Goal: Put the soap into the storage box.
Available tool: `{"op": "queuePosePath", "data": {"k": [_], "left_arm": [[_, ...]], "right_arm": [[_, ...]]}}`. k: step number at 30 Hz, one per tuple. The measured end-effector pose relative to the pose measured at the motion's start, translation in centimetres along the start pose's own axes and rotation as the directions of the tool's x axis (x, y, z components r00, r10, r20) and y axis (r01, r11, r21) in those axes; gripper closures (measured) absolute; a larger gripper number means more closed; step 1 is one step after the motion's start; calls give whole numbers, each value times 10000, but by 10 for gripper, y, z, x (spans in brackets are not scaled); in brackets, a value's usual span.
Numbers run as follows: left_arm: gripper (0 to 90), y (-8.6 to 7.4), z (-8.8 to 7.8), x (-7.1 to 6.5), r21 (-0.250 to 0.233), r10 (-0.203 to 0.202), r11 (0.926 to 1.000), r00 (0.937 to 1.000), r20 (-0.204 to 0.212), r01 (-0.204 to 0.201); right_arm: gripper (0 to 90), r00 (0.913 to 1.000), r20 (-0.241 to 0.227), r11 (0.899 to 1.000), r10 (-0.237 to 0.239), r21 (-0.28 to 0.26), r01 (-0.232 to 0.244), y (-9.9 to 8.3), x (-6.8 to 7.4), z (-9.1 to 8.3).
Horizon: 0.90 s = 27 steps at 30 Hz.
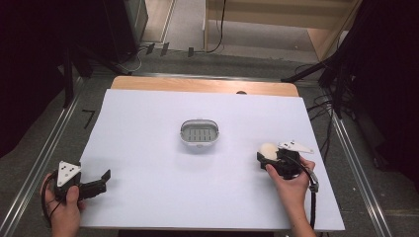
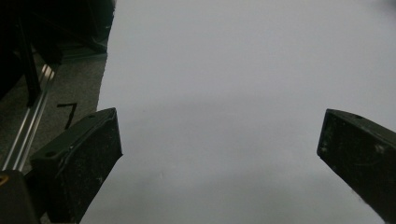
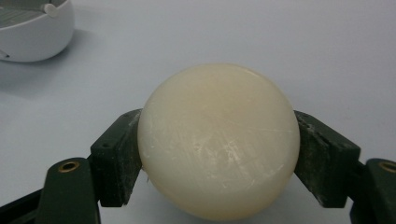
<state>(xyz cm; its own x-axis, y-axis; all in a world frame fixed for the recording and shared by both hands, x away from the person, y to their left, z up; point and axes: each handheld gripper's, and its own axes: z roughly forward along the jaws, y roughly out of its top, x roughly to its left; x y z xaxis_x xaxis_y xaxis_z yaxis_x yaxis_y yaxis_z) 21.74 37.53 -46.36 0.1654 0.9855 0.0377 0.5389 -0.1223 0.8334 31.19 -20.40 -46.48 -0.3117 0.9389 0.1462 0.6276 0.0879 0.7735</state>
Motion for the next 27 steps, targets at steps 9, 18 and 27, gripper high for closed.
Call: {"op": "queuePosePath", "data": {"k": [9,18,27], "left_arm": [[4,0,0,0,-14,-15,10000,10000,17,15],[4,0,0,0,-7,-19,10000,10000,23,19],[4,0,0,0,-17,-24,10000,10000,33,24]], "right_arm": [[250,9990,-337,9996,-292,27,293,10,17,2],[250,9978,-522,9991,-415,17,417,16,25,6],[250,9951,-714,9976,-687,-8,688,23,36,9]]}}
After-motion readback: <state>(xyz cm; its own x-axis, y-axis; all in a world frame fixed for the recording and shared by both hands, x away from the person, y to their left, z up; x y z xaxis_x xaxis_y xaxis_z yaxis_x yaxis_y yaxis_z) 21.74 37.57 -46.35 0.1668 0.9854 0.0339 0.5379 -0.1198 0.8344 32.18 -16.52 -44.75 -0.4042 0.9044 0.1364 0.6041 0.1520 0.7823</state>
